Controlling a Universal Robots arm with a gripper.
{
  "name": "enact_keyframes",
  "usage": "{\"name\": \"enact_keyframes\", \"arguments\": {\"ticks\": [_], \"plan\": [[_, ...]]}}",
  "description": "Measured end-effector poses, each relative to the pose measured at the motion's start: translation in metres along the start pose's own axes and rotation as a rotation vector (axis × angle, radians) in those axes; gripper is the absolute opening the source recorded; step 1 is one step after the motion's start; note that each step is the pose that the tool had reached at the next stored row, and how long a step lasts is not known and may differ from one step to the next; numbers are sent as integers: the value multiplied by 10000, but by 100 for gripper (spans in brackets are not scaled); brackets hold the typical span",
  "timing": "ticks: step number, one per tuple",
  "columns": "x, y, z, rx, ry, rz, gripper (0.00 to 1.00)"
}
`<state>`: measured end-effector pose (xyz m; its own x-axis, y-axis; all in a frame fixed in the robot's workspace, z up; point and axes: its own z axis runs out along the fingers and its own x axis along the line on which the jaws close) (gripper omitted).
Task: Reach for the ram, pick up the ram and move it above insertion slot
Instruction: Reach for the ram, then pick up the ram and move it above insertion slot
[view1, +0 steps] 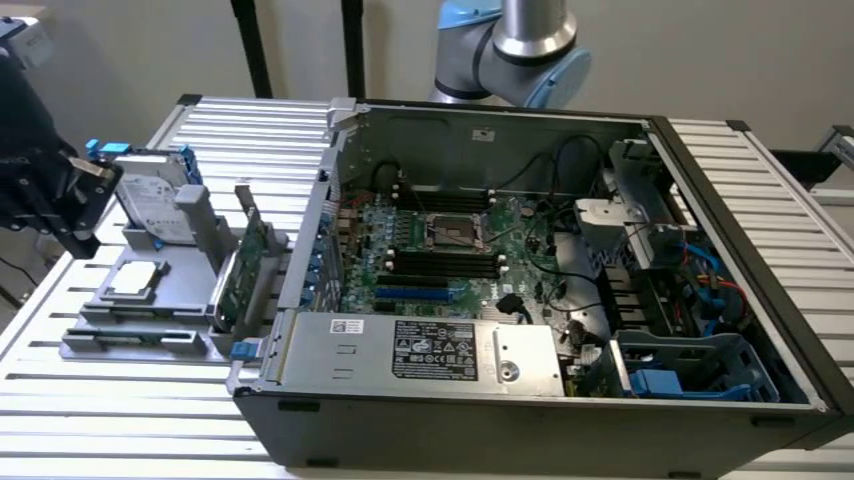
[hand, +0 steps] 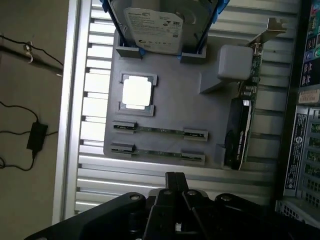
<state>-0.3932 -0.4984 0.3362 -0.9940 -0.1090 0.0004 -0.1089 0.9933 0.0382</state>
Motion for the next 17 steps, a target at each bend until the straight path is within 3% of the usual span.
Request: {"name": "enact_keyframes", "arguments": {"ticks": [17], "plan": [[-1,0,-1,5,101,-3041,11]]}}
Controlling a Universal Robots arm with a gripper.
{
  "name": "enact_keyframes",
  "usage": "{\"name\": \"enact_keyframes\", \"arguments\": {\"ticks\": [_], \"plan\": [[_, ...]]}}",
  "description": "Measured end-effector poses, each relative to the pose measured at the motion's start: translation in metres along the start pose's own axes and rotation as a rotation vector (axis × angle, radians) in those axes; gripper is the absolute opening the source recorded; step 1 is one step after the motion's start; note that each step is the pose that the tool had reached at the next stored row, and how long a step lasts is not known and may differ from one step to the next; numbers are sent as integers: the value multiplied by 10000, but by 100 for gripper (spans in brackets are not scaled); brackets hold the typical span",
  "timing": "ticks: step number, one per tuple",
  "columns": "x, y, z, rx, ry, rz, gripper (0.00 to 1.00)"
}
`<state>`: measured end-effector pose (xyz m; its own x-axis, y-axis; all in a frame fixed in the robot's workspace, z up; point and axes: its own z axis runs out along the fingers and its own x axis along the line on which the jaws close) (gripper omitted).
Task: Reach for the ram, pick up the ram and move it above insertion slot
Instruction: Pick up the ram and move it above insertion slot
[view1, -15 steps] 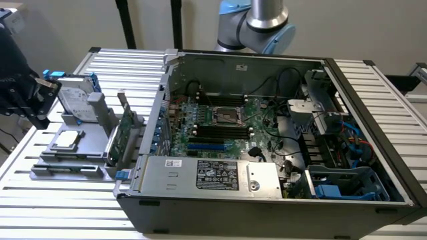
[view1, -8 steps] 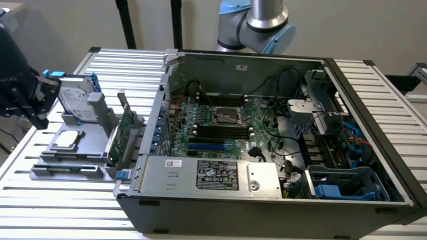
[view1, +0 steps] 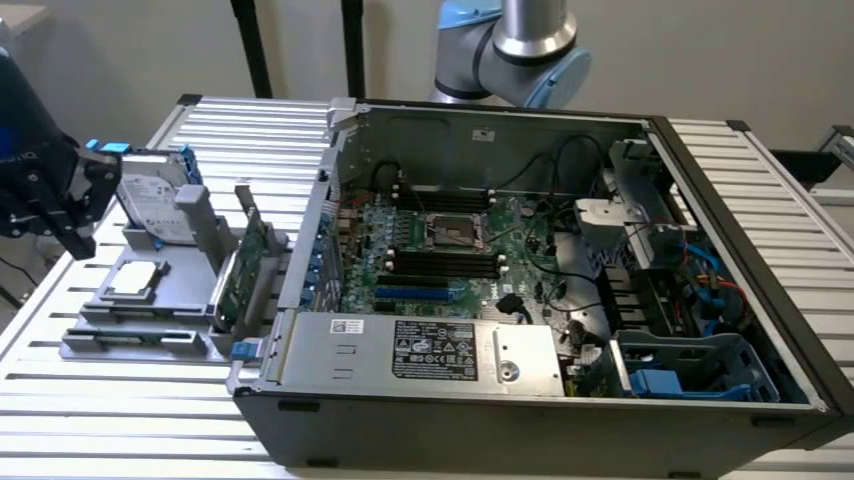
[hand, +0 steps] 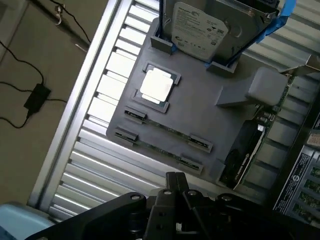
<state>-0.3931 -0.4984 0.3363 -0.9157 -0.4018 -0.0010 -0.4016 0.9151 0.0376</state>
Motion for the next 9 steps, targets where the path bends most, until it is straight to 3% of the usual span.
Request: {"name": "enact_keyframes", "arguments": {"ticks": [9], "plan": [[0,0,0,23,7,-1635,11]]}}
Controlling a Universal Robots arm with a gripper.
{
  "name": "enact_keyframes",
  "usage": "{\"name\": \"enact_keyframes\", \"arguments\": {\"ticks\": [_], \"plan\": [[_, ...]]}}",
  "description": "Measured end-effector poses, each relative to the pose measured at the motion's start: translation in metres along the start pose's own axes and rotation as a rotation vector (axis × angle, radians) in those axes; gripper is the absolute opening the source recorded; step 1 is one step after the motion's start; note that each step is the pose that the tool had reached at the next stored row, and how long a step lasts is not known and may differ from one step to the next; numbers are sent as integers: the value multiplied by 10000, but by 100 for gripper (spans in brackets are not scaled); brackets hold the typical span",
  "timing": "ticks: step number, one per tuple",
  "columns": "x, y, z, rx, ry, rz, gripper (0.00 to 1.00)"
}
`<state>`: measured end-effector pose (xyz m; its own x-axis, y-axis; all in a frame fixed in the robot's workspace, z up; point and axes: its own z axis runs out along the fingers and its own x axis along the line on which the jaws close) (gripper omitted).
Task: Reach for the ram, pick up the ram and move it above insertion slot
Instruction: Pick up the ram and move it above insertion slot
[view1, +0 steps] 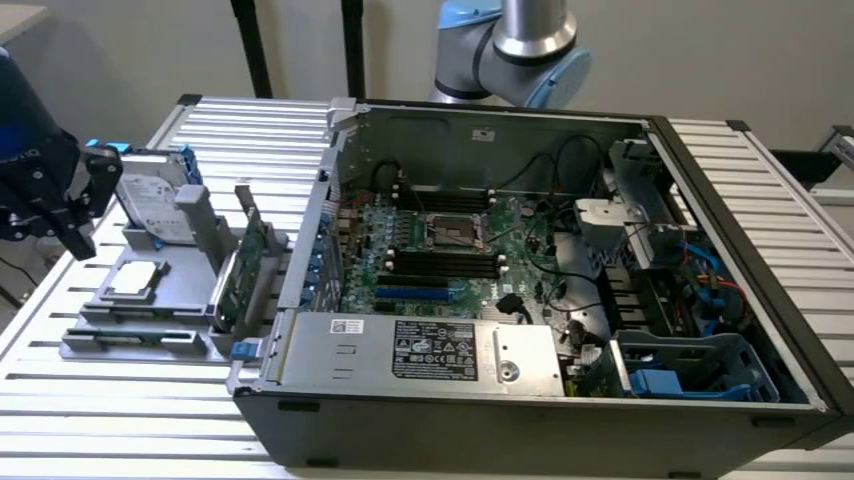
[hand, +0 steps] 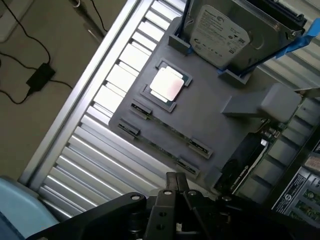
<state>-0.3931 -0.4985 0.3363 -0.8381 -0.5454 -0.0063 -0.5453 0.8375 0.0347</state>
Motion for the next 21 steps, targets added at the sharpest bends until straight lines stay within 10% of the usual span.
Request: {"name": "enact_keyframes", "arguments": {"ticks": [21], "plan": [[1,0,-1,62,-1,-3833,11]]}}
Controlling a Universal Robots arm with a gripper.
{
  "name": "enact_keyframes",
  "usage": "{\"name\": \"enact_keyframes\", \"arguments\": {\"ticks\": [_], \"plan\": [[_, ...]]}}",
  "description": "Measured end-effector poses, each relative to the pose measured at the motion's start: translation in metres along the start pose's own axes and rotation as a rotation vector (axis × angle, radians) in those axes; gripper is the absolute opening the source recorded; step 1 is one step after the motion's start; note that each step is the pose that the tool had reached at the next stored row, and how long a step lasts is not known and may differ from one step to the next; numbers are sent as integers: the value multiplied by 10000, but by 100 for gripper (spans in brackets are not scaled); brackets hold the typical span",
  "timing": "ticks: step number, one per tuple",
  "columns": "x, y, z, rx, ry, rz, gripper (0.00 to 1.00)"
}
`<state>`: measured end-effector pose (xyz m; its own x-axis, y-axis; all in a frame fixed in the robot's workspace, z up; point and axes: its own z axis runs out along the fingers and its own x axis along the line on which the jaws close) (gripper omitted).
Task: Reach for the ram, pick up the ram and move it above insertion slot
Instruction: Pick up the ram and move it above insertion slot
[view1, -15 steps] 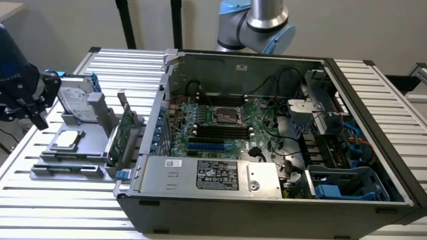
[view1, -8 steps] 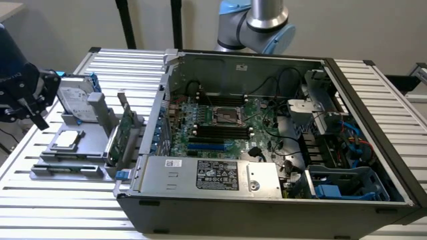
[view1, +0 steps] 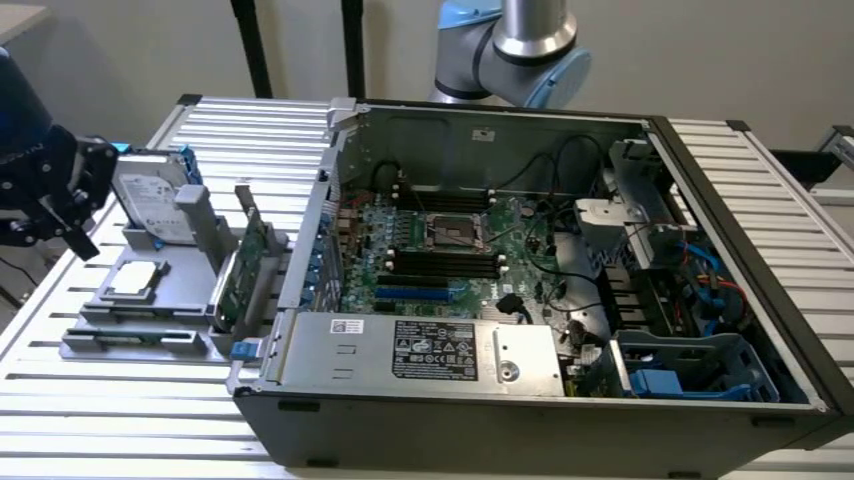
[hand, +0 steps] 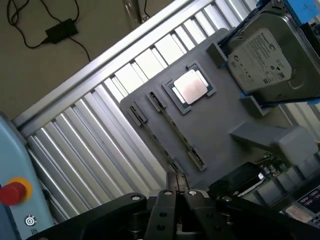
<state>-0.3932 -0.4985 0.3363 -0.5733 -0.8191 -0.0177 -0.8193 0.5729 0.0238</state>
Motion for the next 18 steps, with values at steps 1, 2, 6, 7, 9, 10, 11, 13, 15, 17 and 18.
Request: {"name": "enact_keyframes", "arguments": {"ticks": [1,2,6,7,9,10,11,13,15,17,18], "plan": [[0,0,1,1,1,-181,11],[0,0,1,1,2,-361,11],[0,0,0,2,11,-1092,11],[-1,0,1,3,12,-1276,11],[-1,0,1,2,16,-1636,11],[-1,0,1,1,19,-1815,11],[-1,0,1,0,22,-1996,11],[-1,0,2,-3,27,-2367,11],[-1,0,5,-11,36,-2725,11],[-1,0,11,-17,45,-3084,11],[0,0,14,-21,48,-3271,11]]}}
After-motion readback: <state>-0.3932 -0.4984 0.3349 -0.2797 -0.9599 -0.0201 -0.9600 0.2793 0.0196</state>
